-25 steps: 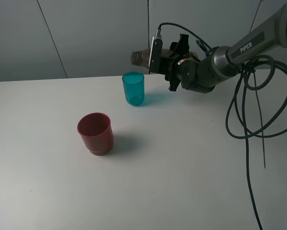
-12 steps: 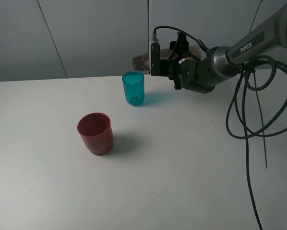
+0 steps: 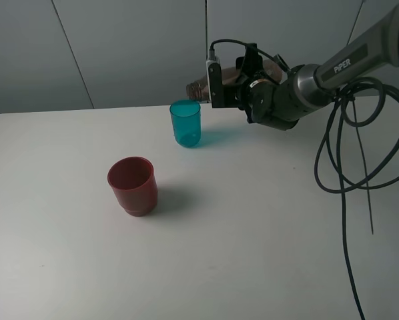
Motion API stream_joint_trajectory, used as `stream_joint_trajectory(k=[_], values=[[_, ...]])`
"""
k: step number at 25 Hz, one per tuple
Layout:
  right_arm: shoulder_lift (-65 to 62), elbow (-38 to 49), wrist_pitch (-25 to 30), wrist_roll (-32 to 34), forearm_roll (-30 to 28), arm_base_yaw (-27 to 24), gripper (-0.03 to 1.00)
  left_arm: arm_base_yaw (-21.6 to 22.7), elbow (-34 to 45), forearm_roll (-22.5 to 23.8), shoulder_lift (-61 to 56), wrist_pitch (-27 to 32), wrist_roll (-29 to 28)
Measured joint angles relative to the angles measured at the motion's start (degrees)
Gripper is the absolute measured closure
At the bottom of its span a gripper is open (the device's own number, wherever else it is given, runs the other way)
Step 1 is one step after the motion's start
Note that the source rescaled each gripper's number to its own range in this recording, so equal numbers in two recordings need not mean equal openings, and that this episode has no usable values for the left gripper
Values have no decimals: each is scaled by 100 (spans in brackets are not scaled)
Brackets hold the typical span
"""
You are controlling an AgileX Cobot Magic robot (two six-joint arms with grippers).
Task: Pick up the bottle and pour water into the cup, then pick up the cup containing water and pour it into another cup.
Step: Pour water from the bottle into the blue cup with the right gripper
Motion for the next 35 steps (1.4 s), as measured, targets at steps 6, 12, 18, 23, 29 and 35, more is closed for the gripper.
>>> stream_joint_trajectory(k=[6, 12, 18, 23, 29, 35], values=[[0, 0, -50, -233, 0, 0, 95, 0, 0, 0, 0, 0, 0], [0, 0, -143, -444, 0, 0, 95, 0, 0, 0, 0, 0, 0], [0, 0, -156, -541, 0, 10, 95, 0, 0, 0, 0, 0, 0], [0, 0, -165, -628, 0, 9, 95, 0, 0, 0, 0, 0, 0], [0, 0, -165, -639, -13, 9, 95, 0, 0, 0, 0, 0, 0], [0, 0, -311, -639, -48, 9, 95, 0, 0, 0, 0, 0, 0]])
